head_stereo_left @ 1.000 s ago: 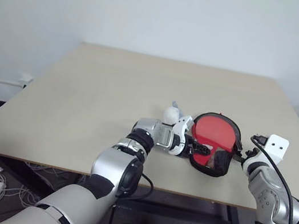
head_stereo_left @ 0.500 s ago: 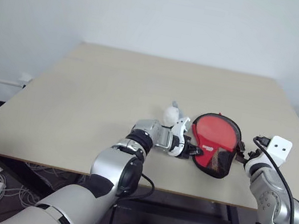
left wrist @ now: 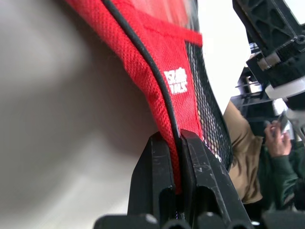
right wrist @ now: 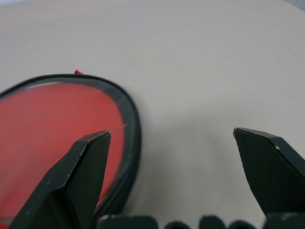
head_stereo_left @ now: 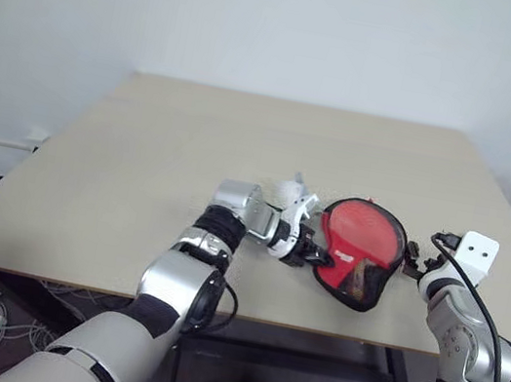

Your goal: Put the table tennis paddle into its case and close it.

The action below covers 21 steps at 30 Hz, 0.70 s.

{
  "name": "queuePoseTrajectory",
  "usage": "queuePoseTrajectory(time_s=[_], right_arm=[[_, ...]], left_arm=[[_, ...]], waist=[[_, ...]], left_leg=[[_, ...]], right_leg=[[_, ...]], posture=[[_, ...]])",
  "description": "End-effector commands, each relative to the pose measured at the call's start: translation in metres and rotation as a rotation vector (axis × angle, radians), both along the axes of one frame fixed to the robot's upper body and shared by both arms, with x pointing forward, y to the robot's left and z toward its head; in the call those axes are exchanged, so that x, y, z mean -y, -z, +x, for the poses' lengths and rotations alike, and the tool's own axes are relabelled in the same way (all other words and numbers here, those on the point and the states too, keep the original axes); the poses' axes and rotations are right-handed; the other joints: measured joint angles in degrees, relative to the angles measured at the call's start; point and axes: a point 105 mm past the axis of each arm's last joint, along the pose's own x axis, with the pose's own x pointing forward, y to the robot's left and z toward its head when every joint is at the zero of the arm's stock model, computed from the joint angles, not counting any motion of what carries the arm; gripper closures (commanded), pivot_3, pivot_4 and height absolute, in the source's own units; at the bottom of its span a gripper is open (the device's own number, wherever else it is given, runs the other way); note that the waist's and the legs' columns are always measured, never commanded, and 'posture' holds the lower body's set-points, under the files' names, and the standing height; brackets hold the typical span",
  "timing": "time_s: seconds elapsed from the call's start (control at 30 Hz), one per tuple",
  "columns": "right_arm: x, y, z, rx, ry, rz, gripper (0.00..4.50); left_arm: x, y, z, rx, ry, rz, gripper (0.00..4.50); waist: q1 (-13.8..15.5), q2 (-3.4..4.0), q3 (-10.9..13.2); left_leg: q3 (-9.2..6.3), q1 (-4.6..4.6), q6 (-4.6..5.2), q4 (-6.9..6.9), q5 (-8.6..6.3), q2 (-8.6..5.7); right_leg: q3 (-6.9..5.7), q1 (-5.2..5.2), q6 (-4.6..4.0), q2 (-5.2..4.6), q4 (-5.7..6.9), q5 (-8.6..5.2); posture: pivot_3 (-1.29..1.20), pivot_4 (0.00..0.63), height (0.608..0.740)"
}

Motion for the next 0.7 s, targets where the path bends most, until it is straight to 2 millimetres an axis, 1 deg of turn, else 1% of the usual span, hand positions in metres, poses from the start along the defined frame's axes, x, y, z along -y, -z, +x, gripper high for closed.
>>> queuePoseTrajectory(time_s=[0.03,0.1,0.3,0.37,0.47,0.57,0.7], right_arm=[[0.000,-0.021,0.003,0.073,-0.011,-0.040,0.00],[0.000,-0.021,0.003,0.072,-0.013,-0.043,0.00],[0.000,-0.021,0.006,0.072,-0.016,-0.048,0.00],[-0.001,-0.021,0.006,0.070,-0.018,-0.049,0.00],[-0.002,-0.021,0.007,0.070,-0.023,-0.050,0.00],[-0.002,-0.022,0.008,0.072,-0.024,-0.051,0.00],[-0.002,-0.021,0.007,0.070,-0.021,-0.055,0.00]], left_arm=[[0.011,-0.029,-0.016,0.016,0.089,-0.074,4.47],[0.016,-0.032,-0.029,0.005,0.142,-0.082,4.47],[0.027,-0.023,-0.060,-0.088,0.274,-0.099,4.47],[0.029,-0.014,-0.064,-0.148,0.283,-0.068,4.47],[0.030,-0.006,-0.070,-0.215,0.305,-0.047,4.47],[0.032,-0.007,-0.076,-0.230,0.336,-0.053,4.47],[0.030,-0.007,-0.078,-0.237,0.347,-0.056,4.47]], waist=[[0.07,0.00,0.00],[0.18,0.00,0.00],[0.16,0.02,0.00],[0.18,0.03,-0.01],[0.18,0.03,-0.01],[0.18,0.03,0.00],[0.18,0.03,-0.01]], left_leg=[[0.00,0.00,0.01,0.00,0.00,0.00],[-0.02,0.01,0.01,0.02,-0.01,-0.01],[-0.03,0.05,-0.03,0.02,0.02,-0.01],[-0.04,0.05,-0.08,0.01,0.05,-0.01],[-0.06,0.07,-0.07,0.02,0.04,-0.01],[-0.07,0.07,-0.09,0.01,0.05,-0.02],[-0.07,0.06,-0.07,0.01,0.04,-0.01]], right_leg=[[0.00,0.00,0.00,0.00,0.00,0.00],[-0.03,-0.01,0.00,-0.01,-0.03,0.00],[-0.03,0.00,0.00,-0.01,-0.02,0.00],[-0.02,-0.01,0.00,0.00,-0.01,0.00],[-0.06,0.02,0.00,0.00,-0.03,0.00],[-0.04,0.01,-0.01,-0.01,-0.04,0.00],[-0.04,0.02,-0.01,-0.02,-0.04,0.00]], posture=[[0.00,0.000,0.740],[0.00,0.000,0.740],[0.00,0.000,0.740],[0.00,0.000,0.740],[0.00,0.000,0.740],[0.00,0.000,0.740],[0.00,0.000,0.740]])
